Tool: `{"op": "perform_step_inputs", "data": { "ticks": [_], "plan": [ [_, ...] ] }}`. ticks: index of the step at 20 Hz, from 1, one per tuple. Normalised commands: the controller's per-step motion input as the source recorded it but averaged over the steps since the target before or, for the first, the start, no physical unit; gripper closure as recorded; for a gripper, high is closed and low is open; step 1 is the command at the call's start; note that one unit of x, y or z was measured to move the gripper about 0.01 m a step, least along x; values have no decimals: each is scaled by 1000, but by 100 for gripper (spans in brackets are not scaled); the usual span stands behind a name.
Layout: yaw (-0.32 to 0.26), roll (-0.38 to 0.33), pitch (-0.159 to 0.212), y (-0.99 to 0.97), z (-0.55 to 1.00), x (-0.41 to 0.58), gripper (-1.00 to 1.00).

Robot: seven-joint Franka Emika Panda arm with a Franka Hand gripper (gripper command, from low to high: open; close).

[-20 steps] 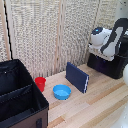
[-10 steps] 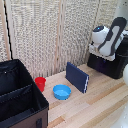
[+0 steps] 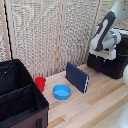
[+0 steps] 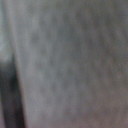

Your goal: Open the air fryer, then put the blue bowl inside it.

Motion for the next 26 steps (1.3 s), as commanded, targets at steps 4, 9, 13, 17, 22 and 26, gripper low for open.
{"op": "perform_step_inputs", "data": {
  "ticks": [4,9,13,17,22,26],
  "plan": [
    [0,46,-102,899,0,-491,100],
    [-49,27,-155,914,71,-206,100],
    [-96,24,-125,880,96,-9,100],
    [-99,0,-120,906,-3,20,100],
    [-82,-2,-25,719,-177,297,100],
    [-11,-40,10,362,-204,181,100]
  ]
}}
